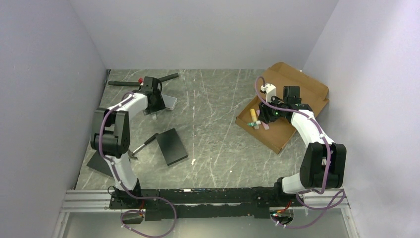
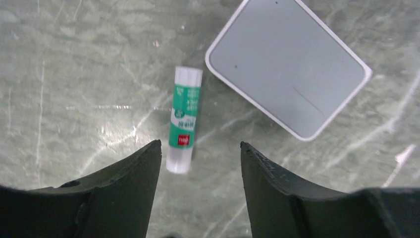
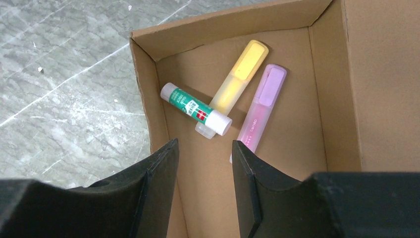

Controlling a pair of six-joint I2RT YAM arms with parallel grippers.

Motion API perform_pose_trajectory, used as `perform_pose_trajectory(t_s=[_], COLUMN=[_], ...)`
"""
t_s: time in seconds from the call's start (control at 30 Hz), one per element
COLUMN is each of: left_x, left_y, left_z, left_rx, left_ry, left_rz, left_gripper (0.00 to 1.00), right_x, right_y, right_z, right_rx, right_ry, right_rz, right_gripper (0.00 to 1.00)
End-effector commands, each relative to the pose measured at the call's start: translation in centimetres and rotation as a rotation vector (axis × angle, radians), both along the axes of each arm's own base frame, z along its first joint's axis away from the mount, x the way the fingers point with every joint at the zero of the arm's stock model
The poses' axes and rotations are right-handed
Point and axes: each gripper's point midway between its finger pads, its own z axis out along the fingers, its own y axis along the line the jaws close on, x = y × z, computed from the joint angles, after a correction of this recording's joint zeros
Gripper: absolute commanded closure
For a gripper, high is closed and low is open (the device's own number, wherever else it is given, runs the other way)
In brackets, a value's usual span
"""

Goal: Fold the paper box

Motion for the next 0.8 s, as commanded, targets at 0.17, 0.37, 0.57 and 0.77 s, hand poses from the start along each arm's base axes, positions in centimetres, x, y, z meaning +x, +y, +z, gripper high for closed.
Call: perform_pose_trajectory(t_s=[0.17, 0.37, 0.57, 0.77], left_x=[1.7, 1.2, 0.4, -2.0], left_y=[1.8, 1.8, 1.4, -1.9], left_z=[-1.8, -3.2, -2.1, 2.8], left_rx=[0.101, 0.074, 0.033, -0.157], left_ry=[0.134, 0.17, 0.124, -0.104], left_rz=[-0.086, -0.086, -0.066, -0.156], left_gripper=[0.45, 0.69, 1.0, 1.0], right_x=[0.7, 0.7, 0.5, -0.6], right_y=[0.7, 0.8, 1.0, 3.0], right_z=[2.1, 2.3, 2.5, 3.2], right_rx=[0.024, 0.028, 0.041, 0.128], right_ry=[-0.05, -0.052, -0.055, -0.059], right_rz=[0.026, 0.031, 0.041, 0.126], right_gripper=[0.53, 0.53, 0.53, 0.53])
